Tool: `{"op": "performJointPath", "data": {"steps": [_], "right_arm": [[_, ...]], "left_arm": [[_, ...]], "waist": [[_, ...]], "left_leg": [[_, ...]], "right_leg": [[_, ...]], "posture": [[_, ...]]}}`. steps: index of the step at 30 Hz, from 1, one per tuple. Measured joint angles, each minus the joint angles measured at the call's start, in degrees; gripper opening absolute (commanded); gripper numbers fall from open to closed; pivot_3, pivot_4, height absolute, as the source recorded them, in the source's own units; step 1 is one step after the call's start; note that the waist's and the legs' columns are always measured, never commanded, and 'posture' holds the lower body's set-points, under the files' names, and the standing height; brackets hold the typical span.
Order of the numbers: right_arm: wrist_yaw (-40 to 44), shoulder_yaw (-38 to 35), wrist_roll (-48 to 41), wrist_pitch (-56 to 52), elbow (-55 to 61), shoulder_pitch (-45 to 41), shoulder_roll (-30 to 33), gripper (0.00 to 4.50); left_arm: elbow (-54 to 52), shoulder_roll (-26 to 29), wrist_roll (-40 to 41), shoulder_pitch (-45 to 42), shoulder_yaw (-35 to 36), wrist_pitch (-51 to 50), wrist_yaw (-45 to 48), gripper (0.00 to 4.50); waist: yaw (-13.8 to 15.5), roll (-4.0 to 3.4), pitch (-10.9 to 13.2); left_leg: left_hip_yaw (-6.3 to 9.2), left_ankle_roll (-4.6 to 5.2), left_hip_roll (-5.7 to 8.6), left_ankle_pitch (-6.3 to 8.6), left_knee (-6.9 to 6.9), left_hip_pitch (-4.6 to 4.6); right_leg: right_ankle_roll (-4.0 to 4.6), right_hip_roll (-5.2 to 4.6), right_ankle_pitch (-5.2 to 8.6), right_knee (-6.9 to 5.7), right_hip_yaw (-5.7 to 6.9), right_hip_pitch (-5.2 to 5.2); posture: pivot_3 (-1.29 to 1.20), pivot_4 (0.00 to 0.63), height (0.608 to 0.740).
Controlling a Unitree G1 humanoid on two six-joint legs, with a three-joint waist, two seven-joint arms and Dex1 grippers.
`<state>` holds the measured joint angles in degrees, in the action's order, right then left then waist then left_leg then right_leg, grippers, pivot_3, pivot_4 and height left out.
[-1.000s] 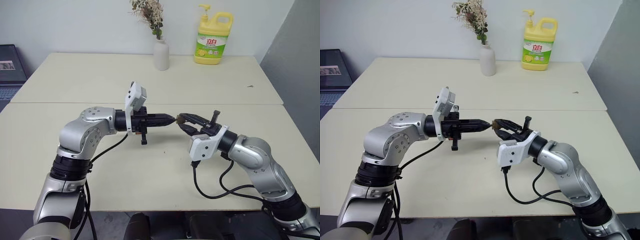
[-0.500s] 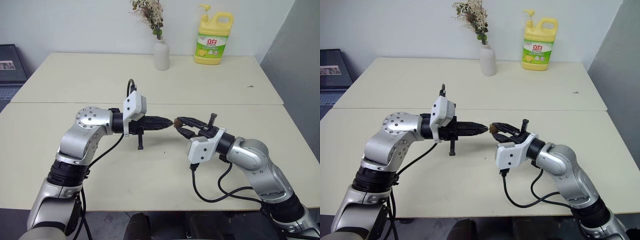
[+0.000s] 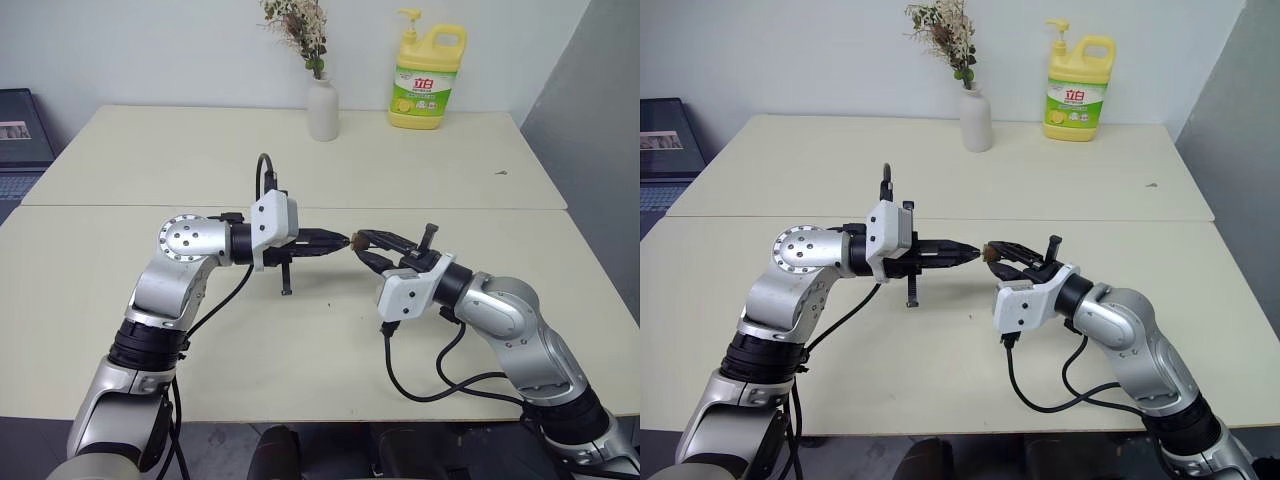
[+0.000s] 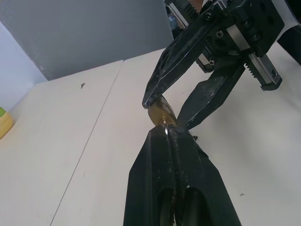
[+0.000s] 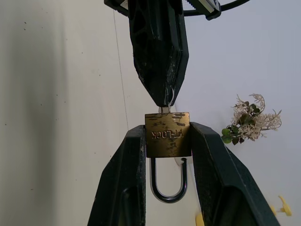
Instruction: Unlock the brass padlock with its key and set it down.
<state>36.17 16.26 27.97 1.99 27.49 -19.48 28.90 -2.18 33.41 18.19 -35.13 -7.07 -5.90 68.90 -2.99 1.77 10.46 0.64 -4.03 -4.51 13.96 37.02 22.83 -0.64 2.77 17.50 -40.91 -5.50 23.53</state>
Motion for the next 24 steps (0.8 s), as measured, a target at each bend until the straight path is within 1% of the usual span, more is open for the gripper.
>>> {"op": "performJointPath", "data": {"steps": [5,9,12,14,15,16,20,24], "right_arm": [[0.0,0.1,0.0,0.0,0.0,0.0,0.0,0.94],[0.1,0.1,0.0,-0.1,-0.1,0.0,0.1,0.94],[0.0,0.1,0.0,-0.1,-0.1,0.1,0.0,0.94],[0.0,0.1,0.0,-0.1,-0.1,0.1,0.0,0.94],[0.0,0.1,0.0,-0.1,-0.1,0.1,0.1,0.94],[0.0,0.1,0.0,-0.1,-0.1,0.1,0.1,0.94],[0.0,0.1,0.0,-0.1,-0.1,0.1,0.1,0.94],[0.0,0.1,0.0,0.0,-0.1,0.0,0.1,0.94]], "left_arm": [[0.5,-0.1,-0.4,0.0,0.0,0.9,0.3,0.00],[0.3,-0.4,1.1,-0.1,0.1,-3.5,0.2,0.00],[-0.2,-0.3,3.0,-0.1,0.3,-8.1,0.2,0.59],[-0.4,0.5,4.4,-0.1,0.3,-13.1,-0.1,1.16],[-0.5,1.2,5.8,-0.1,0.4,-16.9,-0.3,1.52],[-0.6,1.5,7.9,-0.1,0.9,-21.3,-0.9,1.75],[-1.6,1.3,14.4,-0.9,3.8,-34.9,-5.0,1.81],[-3.3,0.4,19.1,-2.8,6.0,-43.7,-9.4,1.81]], "waist": [[0.0,0.00,0.0],[0.0,0.00,0.0],[-0.1,0.00,0.0],[-0.1,0.00,0.0],[-0.2,0.00,0.0],[-0.2,0.00,0.0],[-0.2,0.00,0.0],[-0.1,0.00,0.0]], "left_leg": [[0.00,0.00,0.00,0.00,0.00,0.00],[0.00,0.00,0.00,0.00,0.00,0.00],[0.01,0.00,0.00,0.00,0.00,0.00],[0.02,0.00,0.00,0.00,0.00,0.00],[0.03,0.01,0.00,0.00,0.00,0.00],[0.05,0.01,0.00,0.00,0.00,0.00],[0.10,0.01,0.00,0.00,0.01,0.03],[0.11,0.00,0.01,0.00,0.01,0.02]], "right_leg": [[-0.02,0.00,0.01,0.00,0.01,0.00],[-0.02,0.00,0.01,0.00,0.01,0.00],[-0.02,0.01,0.01,0.00,0.01,0.00],[-0.03,0.01,0.02,0.00,0.02,0.00],[-0.03,0.01,0.02,-0.01,0.02,0.00],[-0.03,0.02,0.02,-0.01,0.03,0.00],[-0.04,0.01,0.02,-0.01,0.07,0.00],[-0.04,0.01,0.02,0.00,0.07,-0.02]], "posture": [[0.00,0.150,0.740],[0.00,0.150,0.740],[0.00,0.150,0.740],[0.00,0.150,0.740],[0.00,0.150,0.740],[0.00,0.150,0.740],[0.00,0.150,0.740],[0.00,0.150,0.740]]}}
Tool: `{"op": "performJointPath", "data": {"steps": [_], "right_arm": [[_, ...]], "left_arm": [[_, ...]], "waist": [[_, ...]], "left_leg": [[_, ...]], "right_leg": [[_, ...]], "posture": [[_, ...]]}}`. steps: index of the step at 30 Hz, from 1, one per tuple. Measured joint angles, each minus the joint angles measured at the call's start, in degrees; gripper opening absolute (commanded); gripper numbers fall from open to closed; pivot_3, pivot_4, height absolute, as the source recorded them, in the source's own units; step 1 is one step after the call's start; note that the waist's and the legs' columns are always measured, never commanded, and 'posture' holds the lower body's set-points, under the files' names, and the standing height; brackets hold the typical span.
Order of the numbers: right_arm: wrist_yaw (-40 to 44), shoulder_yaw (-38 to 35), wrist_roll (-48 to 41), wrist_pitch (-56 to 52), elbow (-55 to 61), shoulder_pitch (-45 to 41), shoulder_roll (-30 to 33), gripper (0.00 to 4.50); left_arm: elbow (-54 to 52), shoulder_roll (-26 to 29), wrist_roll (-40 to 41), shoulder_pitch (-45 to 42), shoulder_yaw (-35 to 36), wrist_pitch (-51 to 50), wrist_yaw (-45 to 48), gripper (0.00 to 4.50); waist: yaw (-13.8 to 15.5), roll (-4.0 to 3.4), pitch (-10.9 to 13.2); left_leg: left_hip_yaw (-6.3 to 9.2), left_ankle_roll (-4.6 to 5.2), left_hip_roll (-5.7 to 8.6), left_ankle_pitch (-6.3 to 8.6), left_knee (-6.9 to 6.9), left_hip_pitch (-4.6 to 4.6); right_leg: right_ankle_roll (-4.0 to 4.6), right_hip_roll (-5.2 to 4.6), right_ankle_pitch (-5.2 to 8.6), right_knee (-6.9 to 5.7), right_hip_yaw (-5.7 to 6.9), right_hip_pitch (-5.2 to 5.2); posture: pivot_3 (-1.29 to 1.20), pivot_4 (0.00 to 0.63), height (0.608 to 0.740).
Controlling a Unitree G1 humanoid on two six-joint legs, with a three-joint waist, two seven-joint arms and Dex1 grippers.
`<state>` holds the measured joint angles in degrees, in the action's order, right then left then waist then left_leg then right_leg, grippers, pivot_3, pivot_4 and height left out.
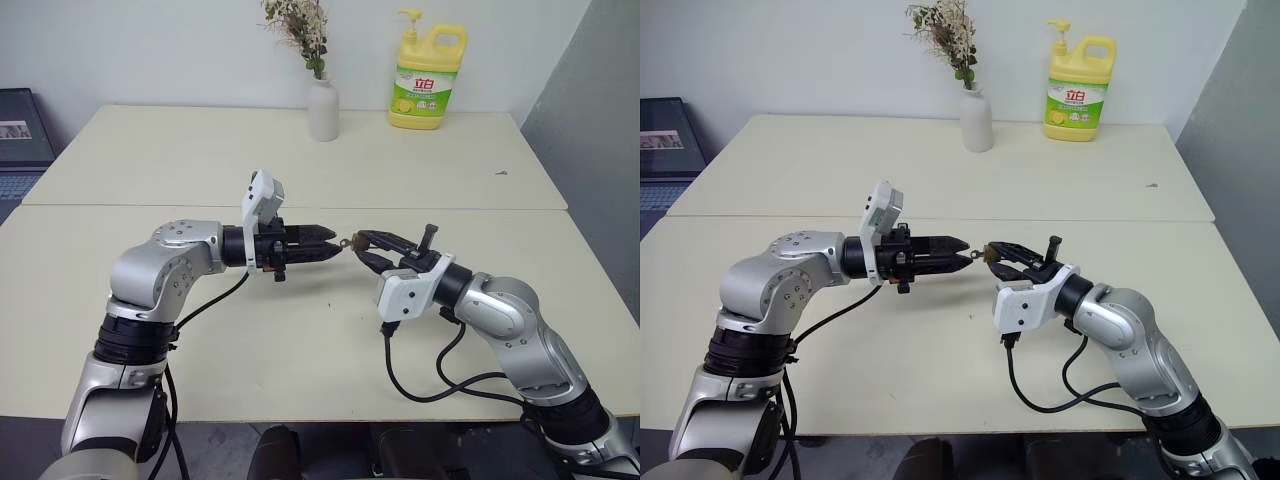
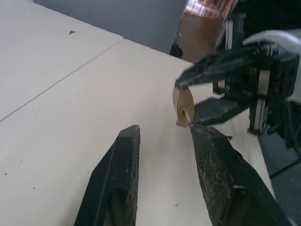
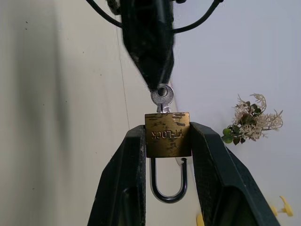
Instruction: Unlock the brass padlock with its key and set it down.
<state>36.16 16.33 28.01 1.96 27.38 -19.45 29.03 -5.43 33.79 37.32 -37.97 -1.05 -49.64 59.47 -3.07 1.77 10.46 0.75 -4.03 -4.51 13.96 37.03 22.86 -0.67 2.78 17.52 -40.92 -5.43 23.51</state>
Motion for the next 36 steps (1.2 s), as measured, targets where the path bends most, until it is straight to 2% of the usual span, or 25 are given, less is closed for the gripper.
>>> {"op": "performJointPath", "data": {"steps": [5,12,15,18,36], "right_arm": [[0.0,0.0,0.0,0.0,0.0,0.0,0.0,0.94],[0.0,0.0,0.0,0.0,0.0,0.0,0.1,0.94],[0.0,0.0,0.0,0.0,0.0,0.0,0.1,0.94],[0.0,0.0,0.0,0.0,0.0,0.0,0.0,0.94],[0.2,0.0,0.0,0.0,0.0,0.0,0.1,0.94]], "left_arm": [[-2.7,-0.9,3.2,0.0,0.5,-5.2,-2.7,1.81],[-3.7,0.3,1.2,0.4,-1.0,-1.4,-2.1,1.81],[-3.6,0.2,0.4,0.7,-1.2,-0.3,-2.3,2.37],[-3.4,0.2,-0.2,0.8,-1.4,0.7,-2.5,3.26],[-1.5,-2.8,-0.1,-0.6,-2.1,-0.1,-3.9,3.28]], "waist": [[0.0,0.00,0.0],[0.1,0.00,0.0],[0.1,0.00,0.0],[0.1,0.00,0.0],[0.1,0.00,0.0]], "left_leg": [[0.03,-0.01,0.00,-0.01,-0.01,-0.02],[0.01,-0.03,0.00,-0.02,-0.01,-0.02],[0.01,-0.03,0.00,-0.01,-0.01,-0.03],[0.01,-0.03,0.00,-0.01,-0.01,-0.03],[0.02,-0.03,0.01,-0.01,-0.01,-0.02]], "right_leg": [[0.01,0.00,0.00,-0.01,-0.01,0.00],[0.01,0.00,0.00,0.00,-0.02,-0.01],[0.01,0.00,0.00,0.00,-0.03,-0.01],[0.01,0.00,0.00,0.00,-0.04,-0.01],[0.01,0.00,0.00,0.00,-0.03,-0.01]], "posture": [[0.00,0.150,0.740],[0.00,0.150,0.740],[0.00,0.150,0.740],[0.00,0.150,0.740],[0.00,0.150,0.740]]}}
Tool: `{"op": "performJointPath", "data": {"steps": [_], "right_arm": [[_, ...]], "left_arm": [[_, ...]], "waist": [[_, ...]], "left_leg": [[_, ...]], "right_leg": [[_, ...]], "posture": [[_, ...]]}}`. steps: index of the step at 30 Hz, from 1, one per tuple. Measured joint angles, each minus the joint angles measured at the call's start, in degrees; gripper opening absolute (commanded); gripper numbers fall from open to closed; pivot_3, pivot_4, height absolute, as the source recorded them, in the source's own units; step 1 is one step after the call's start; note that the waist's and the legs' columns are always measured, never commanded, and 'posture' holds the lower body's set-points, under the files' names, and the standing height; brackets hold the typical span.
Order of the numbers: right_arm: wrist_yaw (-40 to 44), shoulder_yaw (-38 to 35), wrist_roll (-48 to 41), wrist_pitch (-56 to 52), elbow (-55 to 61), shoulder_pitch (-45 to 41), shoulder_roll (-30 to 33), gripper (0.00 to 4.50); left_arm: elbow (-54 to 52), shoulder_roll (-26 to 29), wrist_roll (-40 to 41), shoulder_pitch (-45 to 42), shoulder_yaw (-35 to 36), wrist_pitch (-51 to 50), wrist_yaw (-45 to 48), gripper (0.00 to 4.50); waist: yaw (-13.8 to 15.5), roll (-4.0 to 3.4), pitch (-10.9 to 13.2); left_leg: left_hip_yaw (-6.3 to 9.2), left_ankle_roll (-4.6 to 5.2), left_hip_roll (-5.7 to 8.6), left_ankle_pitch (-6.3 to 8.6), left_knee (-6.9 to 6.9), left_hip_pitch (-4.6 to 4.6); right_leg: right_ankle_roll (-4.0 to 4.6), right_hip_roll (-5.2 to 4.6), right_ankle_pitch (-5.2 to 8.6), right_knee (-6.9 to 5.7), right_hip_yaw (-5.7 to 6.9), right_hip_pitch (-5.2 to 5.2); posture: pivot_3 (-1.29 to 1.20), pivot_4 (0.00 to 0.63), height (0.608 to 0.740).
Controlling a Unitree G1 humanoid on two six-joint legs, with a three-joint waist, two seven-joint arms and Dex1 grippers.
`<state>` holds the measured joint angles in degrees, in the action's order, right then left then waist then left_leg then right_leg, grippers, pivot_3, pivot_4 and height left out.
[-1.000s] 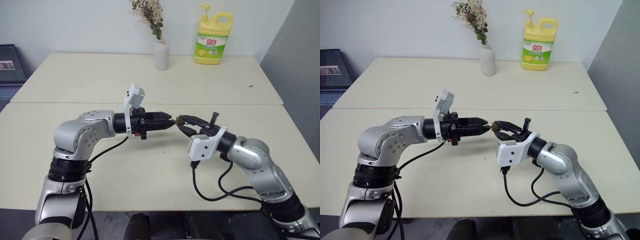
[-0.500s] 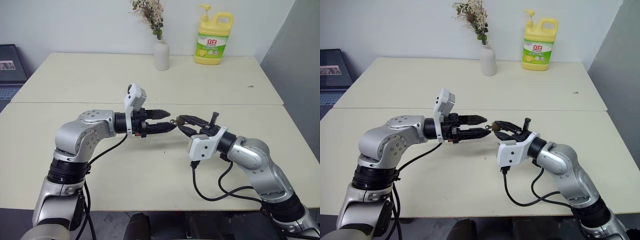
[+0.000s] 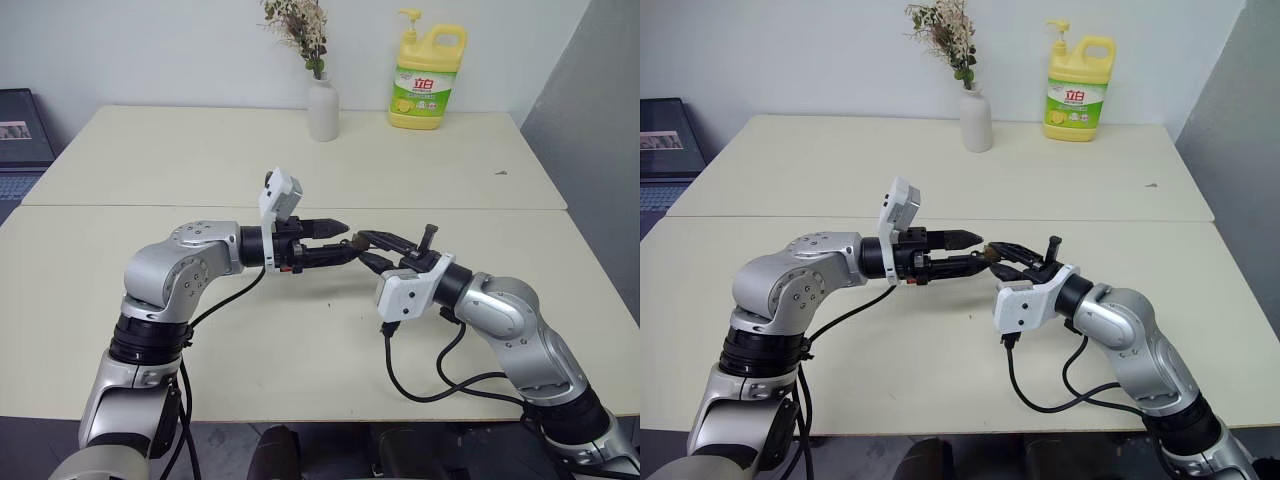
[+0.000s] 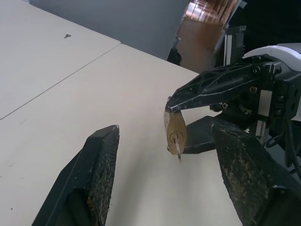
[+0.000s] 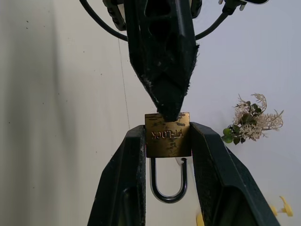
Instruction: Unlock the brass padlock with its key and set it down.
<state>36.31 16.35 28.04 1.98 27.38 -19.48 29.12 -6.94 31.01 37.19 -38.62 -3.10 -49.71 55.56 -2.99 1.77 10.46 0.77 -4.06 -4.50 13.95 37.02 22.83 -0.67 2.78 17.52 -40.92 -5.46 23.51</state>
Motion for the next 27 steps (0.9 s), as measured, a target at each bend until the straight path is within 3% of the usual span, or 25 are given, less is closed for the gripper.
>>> {"op": "performJointPath", "data": {"steps": [4,6,15,27], "right_arm": [[0.0,0.0,0.0,0.0,0.0,0.0,0.0,0.94],[0.0,0.0,0.0,0.1,0.0,0.0,0.1,0.94],[0.1,0.2,0.2,0.2,0.0,-0.7,0.2,0.94],[0.3,0.2,0.7,0.2,-0.1,-0.7,0.4,0.94]], "left_arm": [[0.4,0.0,0.0,-0.1,-0.1,-0.1,0.1,3.28],[0.4,0.0,0.0,-0.1,-0.6,-0.2,0.1,2.89],[0.4,-1.1,-0.1,-0.4,-1.8,-0.2,0.1,0.18],[0.4,-1.1,-0.5,-0.4,-2.1,0.2,0.1,0.16]], "waist": [[0.0,0.00,0.0],[0.0,0.00,0.0],[0.0,0.00,0.0],[0.0,0.00,0.0]], "left_leg": [[0.00,0.00,0.00,0.00,0.00,0.00],[0.00,0.00,0.00,0.00,0.00,0.00],[0.00,0.00,0.00,0.00,0.00,0.00],[0.00,0.00,0.00,0.00,0.00,0.00]], "right_leg": [[0.00,0.00,0.00,0.00,0.00,0.00],[0.00,0.00,0.00,0.00,0.00,0.00],[0.00,0.00,0.00,0.00,-0.01,0.00],[0.00,0.00,0.00,0.00,-0.01,0.00]], "posture": [[0.00,0.150,0.740],[0.00,0.150,0.740],[0.00,0.150,0.740],[0.00,0.150,0.740]]}}
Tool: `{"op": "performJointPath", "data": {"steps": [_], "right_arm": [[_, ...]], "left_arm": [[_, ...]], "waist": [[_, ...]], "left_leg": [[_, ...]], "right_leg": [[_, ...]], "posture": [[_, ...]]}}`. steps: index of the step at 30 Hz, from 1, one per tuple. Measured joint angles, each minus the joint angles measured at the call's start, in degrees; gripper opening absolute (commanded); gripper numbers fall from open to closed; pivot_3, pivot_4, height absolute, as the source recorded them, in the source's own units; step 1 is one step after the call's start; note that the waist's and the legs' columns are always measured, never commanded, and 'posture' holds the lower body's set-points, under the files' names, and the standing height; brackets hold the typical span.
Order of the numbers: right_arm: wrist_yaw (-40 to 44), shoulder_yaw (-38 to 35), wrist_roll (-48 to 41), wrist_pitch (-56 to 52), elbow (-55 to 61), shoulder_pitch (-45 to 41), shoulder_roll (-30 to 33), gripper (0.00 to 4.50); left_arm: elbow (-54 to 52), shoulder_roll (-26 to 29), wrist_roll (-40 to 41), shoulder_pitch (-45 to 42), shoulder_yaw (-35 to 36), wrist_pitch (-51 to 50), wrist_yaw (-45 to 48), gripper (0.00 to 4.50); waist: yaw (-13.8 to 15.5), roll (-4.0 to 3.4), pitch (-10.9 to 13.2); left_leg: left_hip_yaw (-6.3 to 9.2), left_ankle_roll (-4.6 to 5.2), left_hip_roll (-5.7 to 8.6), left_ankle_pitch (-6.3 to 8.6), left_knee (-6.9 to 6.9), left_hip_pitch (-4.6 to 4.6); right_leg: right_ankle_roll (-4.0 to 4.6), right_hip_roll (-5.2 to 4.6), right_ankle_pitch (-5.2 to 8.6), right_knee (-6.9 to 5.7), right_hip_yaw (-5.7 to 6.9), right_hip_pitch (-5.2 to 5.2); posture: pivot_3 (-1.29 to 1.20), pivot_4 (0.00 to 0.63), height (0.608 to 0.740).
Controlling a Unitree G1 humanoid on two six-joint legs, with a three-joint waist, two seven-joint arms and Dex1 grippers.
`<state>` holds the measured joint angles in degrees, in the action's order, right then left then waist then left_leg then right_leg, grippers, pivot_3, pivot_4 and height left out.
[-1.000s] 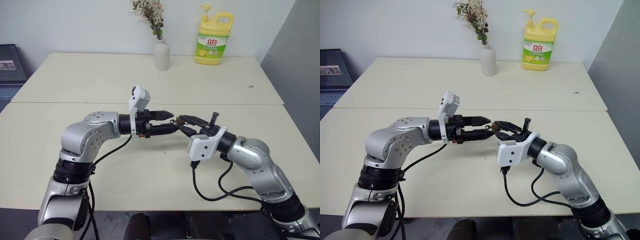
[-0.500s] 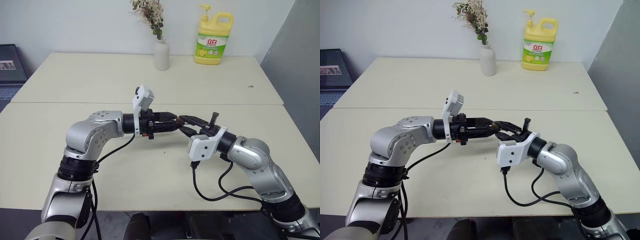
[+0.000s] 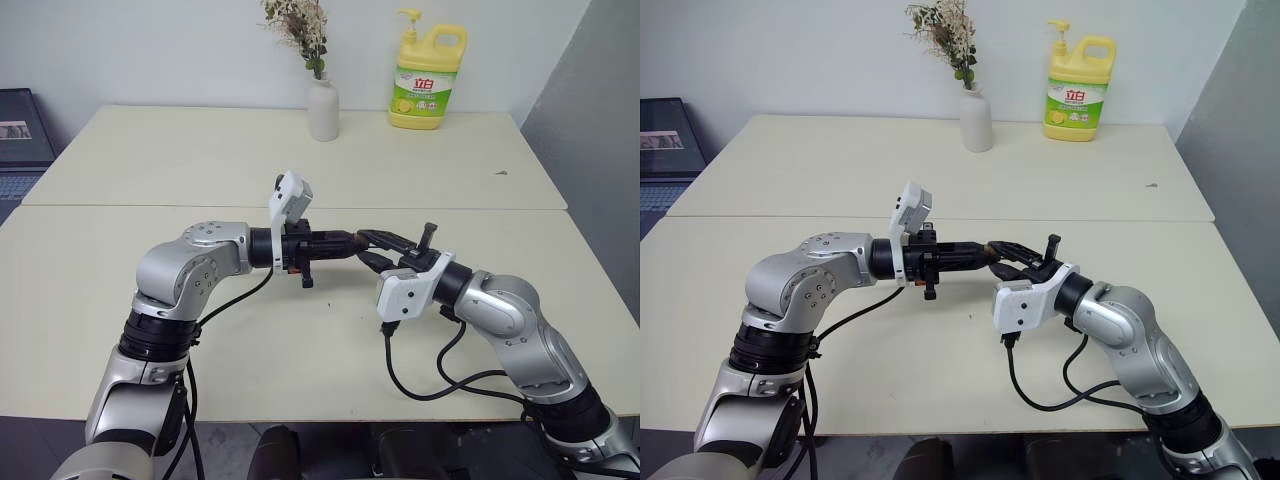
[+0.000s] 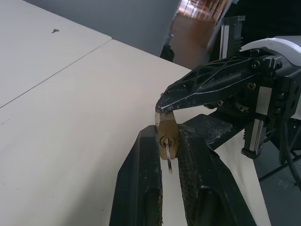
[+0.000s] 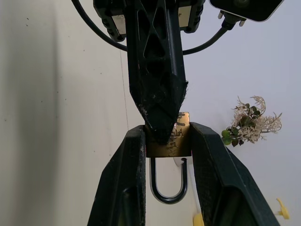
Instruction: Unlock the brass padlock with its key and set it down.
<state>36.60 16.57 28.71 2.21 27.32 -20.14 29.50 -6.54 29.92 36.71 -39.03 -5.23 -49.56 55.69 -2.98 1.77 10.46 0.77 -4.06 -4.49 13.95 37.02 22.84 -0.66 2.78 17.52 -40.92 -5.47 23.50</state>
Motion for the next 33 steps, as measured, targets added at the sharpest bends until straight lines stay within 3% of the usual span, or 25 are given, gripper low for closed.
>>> {"op": "performJointPath", "data": {"steps": [1,9,13,20,23,25,28,32,33], "right_arm": [[0.0,0.0,0.0,0.0,0.0,0.0,0.0,0.94],[-0.1,-0.4,-0.2,0.1,0.0,0.8,1.1,3.82],[0.8,-4.0,-2.1,0.5,0.3,4.0,4.8,3.86],[5.8,-12.9,-17.3,-2.1,3.4,10.3,7.8,3.86],[6.7,-13.9,-23.8,-4.5,5.7,9.5,7.1,3.27],[8.6,-14.1,-30.4,-9.3,8.4,7.6,6.7,2.41],[10.9,-14.3,-37.9,-15.2,11.0,3.9,7.2,1.47],[11.9,-13.9,-42.5,-19.3,10.9,-1.5,7.3,0.00],[12.2,-13.4,-43.0,-19.6,10.4,-2.3,7.5,0.00]], "left_arm": [[0.0,0.0,0.0,0.0,0.0,0.0,0.0,0.16],[0.1,0.2,-0.3,0.0,-0.1,0.8,1.1,0.16],[0.9,0.8,-0.9,0.0,-0.1,2.5,2.7,0.16],[6.8,2.7,-2.2,-0.6,0.0,7.1,7.6,0.16],[7.6,2.9,-2.2,-1.7,0.1,7.5,9.3,0.16],[8.0,3.3,-2.0,-2.5,0.1,7.5,10.8,0.16],[8.8,4.1,-1.9,-3.5,0.1,7.4,11.8,0.16],[8.2,4.8,-1.0,-4.2,0.8,6.4,12.6,0.16],[7.7,4.9,-0.8,-4.2,0.9,6.0,12.5,0.16]], "waist": [[0.0,0.00,0.0],[0.0,0.00,0.0],[0.2,0.00,0.0],[0.0,0.00,0.0],[0.0,0.00,0.0],[0.0,0.00,0.0],[-0.1,0.00,0.0],[0.0,0.00,0.0],[0.0,0.00,0.0]], "left_leg": [[0.00,0.00,0.00,0.00,0.00,0.00],[0.00,0.00,0.00,0.00,0.00,0.00],[-0.01,0.00,0.02,0.00,0.00,0.01],[0.01,0.01,0.02,0.00,-0.01,-0.02],[0.02,0.01,0.02,0.00,-0.01,-0.02],[0.02,0.01,0.02,0.00,0.00,-0.02],[0.03,0.01,0.02,0.00,0.00,-0.02],[0.08,0.02,0.02,0.01,-0.01,-0.01],[0.08,0.02,0.02,0.01,-0.01,0.00]], "right_leg": [[0.00,0.00,0.00,0.00,0.00,0.00],[0.00,0.00,0.00,0.00,0.01,0.00],[0.00,-0.01,0.00,0.03,0.00,-0.01],[-0.01,0.01,0.00,0.02,0.01,-0.03],[-0.01,0.01,0.01,0.02,0.03,-0.05],[-0.01,0.01,0.01,0.02,0.03,-0.05],[-0.01,0.01,0.01,0.03,0.04,-0.06],[-0.02,0.01,0.01,0.06,0.07,-0.08],[-0.02,0.01,0.01,0.06,0.08,-0.08]], "posture": [[0.00,0.150,0.740],[0.00,0.150,0.740],[0.00,0.150,0.740],[0.00,0.150,0.740],[0.00,0.150,0.740],[0.00,0.150,0.740],[0.00,0.150,0.740],[0.00,0.150,0.740],[0.00,0.150,0.740]]}}
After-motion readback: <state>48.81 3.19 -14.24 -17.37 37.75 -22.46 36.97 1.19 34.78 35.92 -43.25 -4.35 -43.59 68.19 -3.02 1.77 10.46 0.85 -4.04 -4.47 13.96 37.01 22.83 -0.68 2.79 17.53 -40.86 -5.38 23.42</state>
